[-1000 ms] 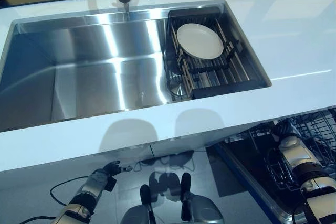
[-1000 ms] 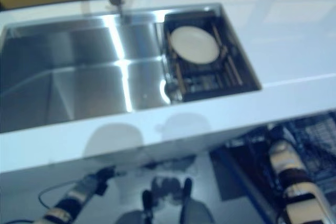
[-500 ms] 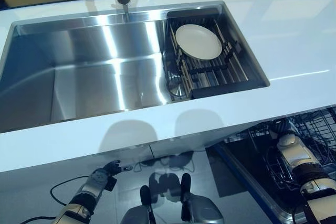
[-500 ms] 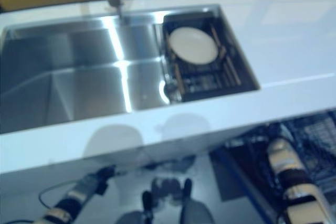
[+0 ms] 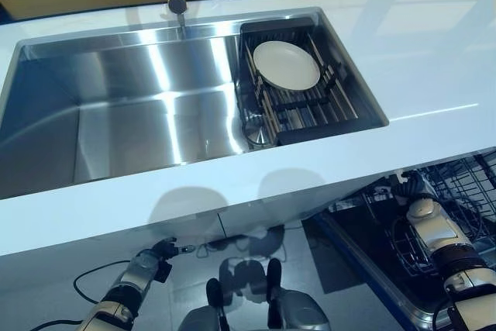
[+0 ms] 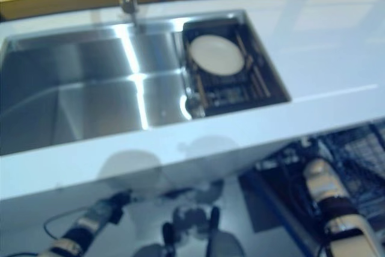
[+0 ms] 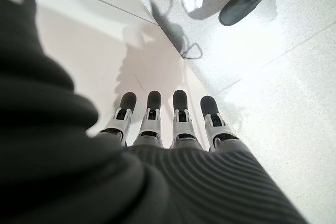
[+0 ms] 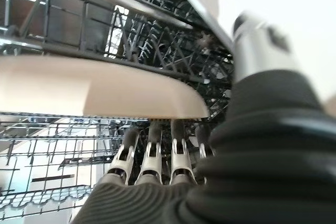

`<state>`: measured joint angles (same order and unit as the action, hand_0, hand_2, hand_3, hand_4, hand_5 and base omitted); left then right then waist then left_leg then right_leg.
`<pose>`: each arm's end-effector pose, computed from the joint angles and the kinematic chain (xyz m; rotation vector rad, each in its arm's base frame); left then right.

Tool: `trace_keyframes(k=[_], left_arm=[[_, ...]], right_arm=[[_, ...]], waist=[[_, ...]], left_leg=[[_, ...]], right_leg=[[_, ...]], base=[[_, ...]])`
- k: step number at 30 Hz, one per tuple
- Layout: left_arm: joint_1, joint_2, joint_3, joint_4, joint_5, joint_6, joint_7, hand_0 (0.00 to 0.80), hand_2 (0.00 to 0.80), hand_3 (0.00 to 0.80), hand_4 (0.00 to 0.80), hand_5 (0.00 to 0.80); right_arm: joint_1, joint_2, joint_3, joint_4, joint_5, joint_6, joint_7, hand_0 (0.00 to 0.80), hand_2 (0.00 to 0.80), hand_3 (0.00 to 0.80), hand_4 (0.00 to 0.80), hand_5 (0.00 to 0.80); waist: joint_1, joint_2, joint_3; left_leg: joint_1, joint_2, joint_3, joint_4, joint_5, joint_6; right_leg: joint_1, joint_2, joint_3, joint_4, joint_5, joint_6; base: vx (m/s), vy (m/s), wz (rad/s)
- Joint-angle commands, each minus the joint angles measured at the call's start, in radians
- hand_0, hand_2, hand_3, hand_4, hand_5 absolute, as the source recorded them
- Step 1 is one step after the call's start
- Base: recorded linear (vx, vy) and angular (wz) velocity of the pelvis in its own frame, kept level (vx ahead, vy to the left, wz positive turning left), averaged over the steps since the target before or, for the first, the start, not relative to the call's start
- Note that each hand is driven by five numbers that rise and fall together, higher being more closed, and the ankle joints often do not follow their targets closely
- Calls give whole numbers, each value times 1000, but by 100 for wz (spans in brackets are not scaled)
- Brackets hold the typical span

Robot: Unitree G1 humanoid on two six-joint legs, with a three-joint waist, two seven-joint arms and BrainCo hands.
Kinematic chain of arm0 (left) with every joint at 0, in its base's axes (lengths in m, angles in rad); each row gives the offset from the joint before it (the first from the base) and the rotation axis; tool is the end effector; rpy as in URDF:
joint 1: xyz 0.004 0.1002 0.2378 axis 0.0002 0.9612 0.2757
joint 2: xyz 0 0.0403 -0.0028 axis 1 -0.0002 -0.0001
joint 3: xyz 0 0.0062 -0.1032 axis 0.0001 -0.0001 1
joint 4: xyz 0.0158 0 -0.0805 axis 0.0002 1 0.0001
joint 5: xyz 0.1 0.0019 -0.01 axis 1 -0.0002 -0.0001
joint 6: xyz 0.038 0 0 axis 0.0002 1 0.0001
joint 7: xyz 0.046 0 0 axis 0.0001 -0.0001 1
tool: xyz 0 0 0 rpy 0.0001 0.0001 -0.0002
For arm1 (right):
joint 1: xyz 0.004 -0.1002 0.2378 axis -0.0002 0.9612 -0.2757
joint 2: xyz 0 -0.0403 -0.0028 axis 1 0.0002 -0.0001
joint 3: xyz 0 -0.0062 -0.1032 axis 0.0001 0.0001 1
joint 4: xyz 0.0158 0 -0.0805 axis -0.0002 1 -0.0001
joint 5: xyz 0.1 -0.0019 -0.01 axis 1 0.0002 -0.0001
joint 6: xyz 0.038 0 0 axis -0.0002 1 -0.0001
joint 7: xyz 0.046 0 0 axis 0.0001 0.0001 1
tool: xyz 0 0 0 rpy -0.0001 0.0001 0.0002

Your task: Take plates into dishwasher

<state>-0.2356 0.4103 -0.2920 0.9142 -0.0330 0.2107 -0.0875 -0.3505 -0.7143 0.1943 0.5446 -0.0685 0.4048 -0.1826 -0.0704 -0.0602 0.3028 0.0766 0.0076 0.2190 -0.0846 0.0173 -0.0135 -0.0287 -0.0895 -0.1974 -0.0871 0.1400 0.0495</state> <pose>0.1915 0.2443 -0.0535 0.4803 0.9451 -0.0940 0.2494 -0.3026 0.0618 -0.8645 0.5418 -0.3740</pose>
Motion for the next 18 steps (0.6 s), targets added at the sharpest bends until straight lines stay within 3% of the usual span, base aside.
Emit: trace_keyframes(k=[1, 18], left_arm=[[-27, -5, -41, 31, 0, -7, -2, 0, 0, 0, 0, 0], [8, -7, -13, 43, 25, -18, -19, 0, 0, 0, 0, 0]], right_arm=[[-44, -20, -45, -18, -52, -17, -9, 0, 0, 0, 0, 0], [21, -40, -116, -130, -32, 14, 31, 0, 0, 0, 0, 0]], waist=[[-1, 26, -43], [-13, 11, -74]], left_leg=[[-32, 13, 76, 25, -27, -12], [-6, 1, 88, 21, -42, 0]], right_leg=[[5, 59, 0, 0, -81, 38], [22, 60, 16, 0, -85, 43]], base=[[0, 0, 0], [-6, 29, -3]])
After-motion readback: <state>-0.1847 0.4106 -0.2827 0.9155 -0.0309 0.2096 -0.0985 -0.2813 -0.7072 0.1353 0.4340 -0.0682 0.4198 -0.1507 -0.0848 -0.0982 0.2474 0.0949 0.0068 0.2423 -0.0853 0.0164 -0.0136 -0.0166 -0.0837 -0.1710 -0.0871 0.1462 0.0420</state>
